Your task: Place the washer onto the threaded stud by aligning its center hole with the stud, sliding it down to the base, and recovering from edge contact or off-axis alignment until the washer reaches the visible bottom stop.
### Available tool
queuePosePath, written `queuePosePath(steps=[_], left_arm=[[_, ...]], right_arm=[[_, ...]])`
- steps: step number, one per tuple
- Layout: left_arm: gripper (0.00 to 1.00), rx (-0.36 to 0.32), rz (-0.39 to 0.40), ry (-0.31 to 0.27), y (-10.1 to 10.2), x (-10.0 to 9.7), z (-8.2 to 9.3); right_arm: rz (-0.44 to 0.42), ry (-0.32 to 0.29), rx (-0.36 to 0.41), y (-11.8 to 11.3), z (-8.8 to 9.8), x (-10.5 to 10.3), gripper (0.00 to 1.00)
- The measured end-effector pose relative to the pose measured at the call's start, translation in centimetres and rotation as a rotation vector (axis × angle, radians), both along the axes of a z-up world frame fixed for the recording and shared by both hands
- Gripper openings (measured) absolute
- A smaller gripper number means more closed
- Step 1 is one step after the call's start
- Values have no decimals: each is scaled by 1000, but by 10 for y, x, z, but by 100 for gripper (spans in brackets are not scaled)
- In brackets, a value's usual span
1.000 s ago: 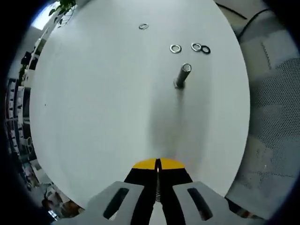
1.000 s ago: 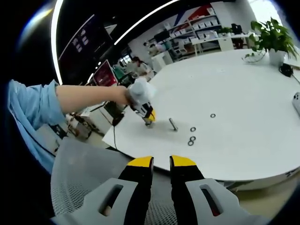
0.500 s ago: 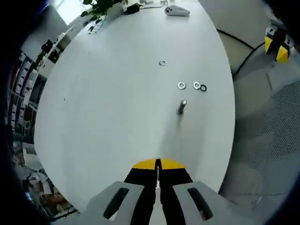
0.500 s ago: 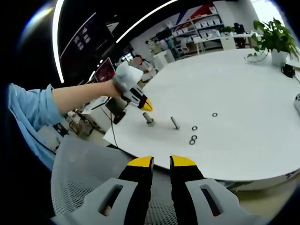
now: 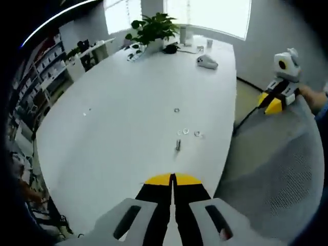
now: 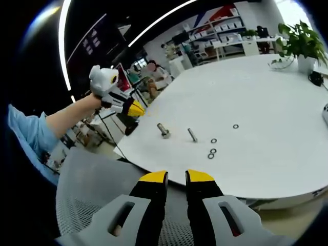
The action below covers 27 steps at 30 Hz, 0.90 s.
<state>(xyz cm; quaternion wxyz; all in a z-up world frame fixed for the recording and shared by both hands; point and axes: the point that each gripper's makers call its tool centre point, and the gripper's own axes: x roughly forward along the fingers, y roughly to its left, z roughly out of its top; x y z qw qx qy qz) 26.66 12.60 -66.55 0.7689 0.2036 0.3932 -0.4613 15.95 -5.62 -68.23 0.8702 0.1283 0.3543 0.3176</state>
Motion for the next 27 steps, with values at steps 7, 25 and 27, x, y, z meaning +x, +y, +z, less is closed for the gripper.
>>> queuePosePath(steps=[7,25,27], left_arm=[[3,-152,57,-77,-2,-38,41],[28,-621,427,-327,64,-63,112],[38,-675,469,-335,69,-67,113]], right_arm=[[11,-1,3,1,1,-2,17],[11,7,13,3,1,-5,17],[16,9,10,3,1,-5,17]])
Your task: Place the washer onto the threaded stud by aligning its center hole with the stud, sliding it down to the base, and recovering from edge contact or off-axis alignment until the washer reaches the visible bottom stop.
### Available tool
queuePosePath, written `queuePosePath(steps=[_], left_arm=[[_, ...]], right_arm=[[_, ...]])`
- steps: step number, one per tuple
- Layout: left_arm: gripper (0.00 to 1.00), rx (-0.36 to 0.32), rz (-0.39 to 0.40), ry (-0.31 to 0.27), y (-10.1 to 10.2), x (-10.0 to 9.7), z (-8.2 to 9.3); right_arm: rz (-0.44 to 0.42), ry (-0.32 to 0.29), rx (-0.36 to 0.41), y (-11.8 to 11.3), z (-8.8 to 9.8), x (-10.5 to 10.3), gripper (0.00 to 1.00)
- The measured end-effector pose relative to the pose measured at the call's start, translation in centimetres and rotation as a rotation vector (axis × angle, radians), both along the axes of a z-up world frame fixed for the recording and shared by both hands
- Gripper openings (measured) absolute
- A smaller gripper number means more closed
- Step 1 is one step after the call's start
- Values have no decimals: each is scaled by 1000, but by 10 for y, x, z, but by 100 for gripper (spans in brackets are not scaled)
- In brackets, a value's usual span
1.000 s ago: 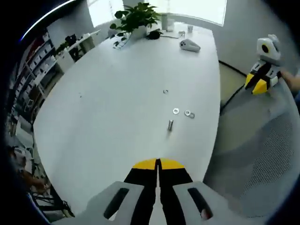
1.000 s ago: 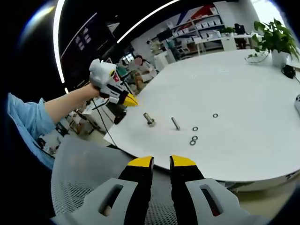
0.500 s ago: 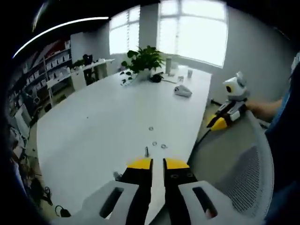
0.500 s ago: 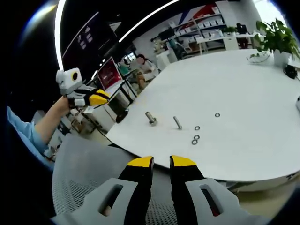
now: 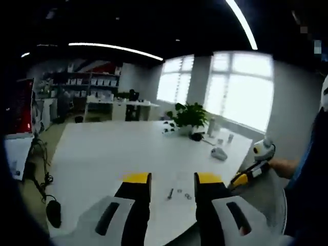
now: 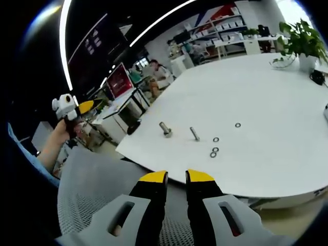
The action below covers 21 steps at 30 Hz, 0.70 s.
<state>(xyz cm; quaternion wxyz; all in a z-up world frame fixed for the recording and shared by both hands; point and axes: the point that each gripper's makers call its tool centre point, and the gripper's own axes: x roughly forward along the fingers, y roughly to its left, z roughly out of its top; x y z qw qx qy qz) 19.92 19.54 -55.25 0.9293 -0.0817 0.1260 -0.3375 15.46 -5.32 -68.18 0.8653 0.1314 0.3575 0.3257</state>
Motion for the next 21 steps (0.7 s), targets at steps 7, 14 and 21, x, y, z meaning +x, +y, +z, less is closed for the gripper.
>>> queuePosePath(steps=[7,14,21], left_arm=[[74,-120,103,-56,14,-8,-1],[99,-298,169,-59,21,-14,-4],[97,-295,272,-36,30,-14,-20]], right_arm=[[-2,7,-6,-1,-1,0,17],[1,10,-9,-1,-3,0,17],[5,13,-12,-1,-3,0,17]])
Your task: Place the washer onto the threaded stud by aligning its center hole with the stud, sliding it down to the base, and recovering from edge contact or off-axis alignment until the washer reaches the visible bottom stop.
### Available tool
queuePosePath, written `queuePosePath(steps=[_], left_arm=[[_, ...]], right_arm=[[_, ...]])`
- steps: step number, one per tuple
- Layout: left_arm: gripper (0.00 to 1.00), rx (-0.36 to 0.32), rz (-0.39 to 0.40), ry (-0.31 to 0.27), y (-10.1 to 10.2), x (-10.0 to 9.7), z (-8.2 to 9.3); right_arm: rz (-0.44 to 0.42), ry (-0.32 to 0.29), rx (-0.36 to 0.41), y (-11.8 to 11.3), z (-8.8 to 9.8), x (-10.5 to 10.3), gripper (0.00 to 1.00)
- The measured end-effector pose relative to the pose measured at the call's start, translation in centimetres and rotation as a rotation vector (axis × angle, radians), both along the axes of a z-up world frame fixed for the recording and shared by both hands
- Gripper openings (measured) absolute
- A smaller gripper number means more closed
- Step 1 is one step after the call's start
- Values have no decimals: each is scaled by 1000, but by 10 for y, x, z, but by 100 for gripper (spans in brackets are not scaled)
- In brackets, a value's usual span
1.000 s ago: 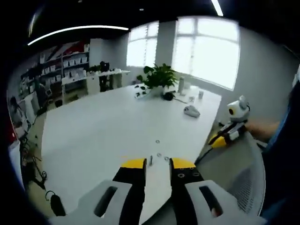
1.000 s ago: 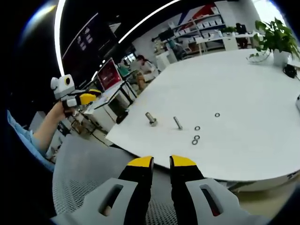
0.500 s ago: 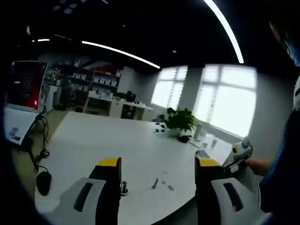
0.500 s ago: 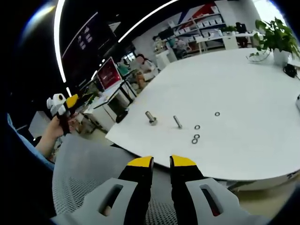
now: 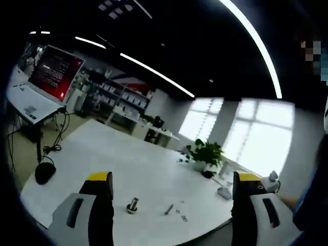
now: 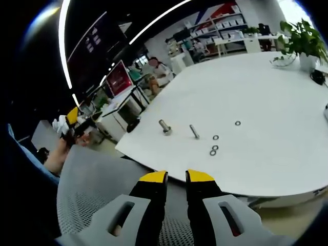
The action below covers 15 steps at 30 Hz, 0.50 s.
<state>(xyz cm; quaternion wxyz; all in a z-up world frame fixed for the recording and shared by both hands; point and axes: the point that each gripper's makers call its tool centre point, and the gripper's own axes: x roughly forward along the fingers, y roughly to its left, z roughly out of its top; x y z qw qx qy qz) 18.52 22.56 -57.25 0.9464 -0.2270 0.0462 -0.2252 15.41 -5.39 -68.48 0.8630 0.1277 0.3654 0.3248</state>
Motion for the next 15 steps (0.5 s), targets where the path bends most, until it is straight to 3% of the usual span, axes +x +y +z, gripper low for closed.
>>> queuePosePath(steps=[3,4,5,6,11,13,15], left_arm=[[96,4,-40,30,-13,0,-7],[93,48,-54,58,-16,-1,-14],[90,128,-43,51,-14,1,-17],[89,159,-36,30,-14,2,-16],[89,152,-27,51,-18,0,-10],[90,260,-41,7,-24,2,-5],[88,355,-54,41,-28,3,-19]], right_arm=[[3,1,-1,0,0,0,17],[4,0,-1,0,0,0,17],[3,2,1,0,0,0,17],[4,0,2,0,0,0,17],[1,-3,4,0,1,1,17],[-1,-3,6,-1,1,1,17],[0,-2,4,-1,0,1,17]])
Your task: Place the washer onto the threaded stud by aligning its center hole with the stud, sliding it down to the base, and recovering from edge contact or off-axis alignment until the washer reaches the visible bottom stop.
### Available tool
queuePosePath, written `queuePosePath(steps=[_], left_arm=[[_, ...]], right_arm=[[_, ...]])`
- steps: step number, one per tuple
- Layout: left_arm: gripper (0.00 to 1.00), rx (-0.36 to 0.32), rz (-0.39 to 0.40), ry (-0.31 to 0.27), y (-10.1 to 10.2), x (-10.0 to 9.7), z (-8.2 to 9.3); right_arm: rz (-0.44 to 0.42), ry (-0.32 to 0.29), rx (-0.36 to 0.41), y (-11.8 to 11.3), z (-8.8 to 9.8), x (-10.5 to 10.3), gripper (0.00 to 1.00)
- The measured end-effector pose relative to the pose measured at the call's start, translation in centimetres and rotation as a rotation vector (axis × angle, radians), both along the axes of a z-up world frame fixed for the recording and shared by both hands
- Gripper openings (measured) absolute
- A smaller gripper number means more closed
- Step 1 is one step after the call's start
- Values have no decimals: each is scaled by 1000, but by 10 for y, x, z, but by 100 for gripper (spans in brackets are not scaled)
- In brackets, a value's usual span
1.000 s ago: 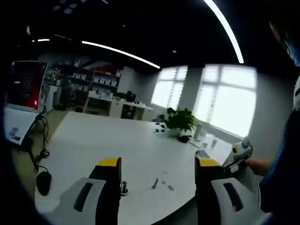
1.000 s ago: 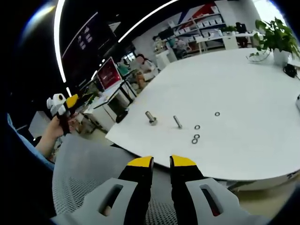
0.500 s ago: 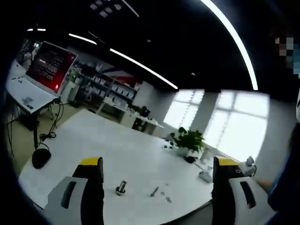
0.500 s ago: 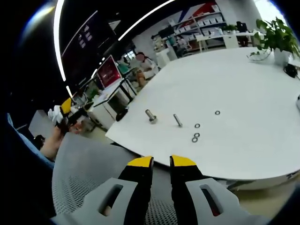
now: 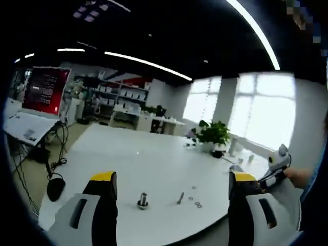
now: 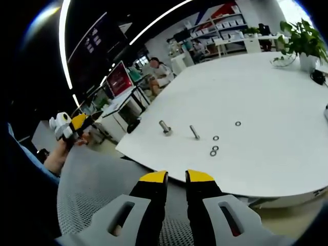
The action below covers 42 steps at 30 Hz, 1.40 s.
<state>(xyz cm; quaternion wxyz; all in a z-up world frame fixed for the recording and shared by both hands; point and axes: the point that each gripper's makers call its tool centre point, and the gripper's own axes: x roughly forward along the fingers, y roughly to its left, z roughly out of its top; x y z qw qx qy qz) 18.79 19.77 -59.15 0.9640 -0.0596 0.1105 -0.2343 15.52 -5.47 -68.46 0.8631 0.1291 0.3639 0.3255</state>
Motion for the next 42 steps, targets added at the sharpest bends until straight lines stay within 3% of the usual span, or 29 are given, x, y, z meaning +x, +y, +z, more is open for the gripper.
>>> queuePosePath(steps=[2,4,6,7,9,12,14,19,23,27,29,32,36,42], left_arm=[[81,46,1,41,1,-1,-14],[73,87,0,18,3,1,-14],[73,102,12,-2,4,2,-14],[75,107,12,2,4,2,-15],[72,161,47,-13,13,3,-18],[69,129,64,2,21,7,-21],[68,103,73,12,25,8,-22],[65,145,66,35,27,8,-31],[64,157,67,31,28,8,-32],[64,142,81,32,33,9,-32],[64,133,81,28,32,9,-31],[63,138,78,48,30,7,-34],[60,197,84,60,30,5,-39],[58,193,85,65,30,4,-39]], right_arm=[[5,1,-1,1,0,-1,17],[8,4,-2,1,0,-1,17],[11,-28,13,3,5,0,17],[-19,-72,34,2,11,6,17],[-17,-55,27,1,9,4,17],[38,-43,28,6,9,-1,17],[81,-108,75,12,21,0,20],[99,-81,92,11,31,-2,24],[157,-114,70,25,43,-5,25],[190,-122,-114,18,14,-8,26],[215,-100,-141,19,4,-14,26],[233,-120,-228,11,-5,-11,26],[221,-81,-182,15,-4,-13,24],[223,-72,-191,13,-6,-14,24]])
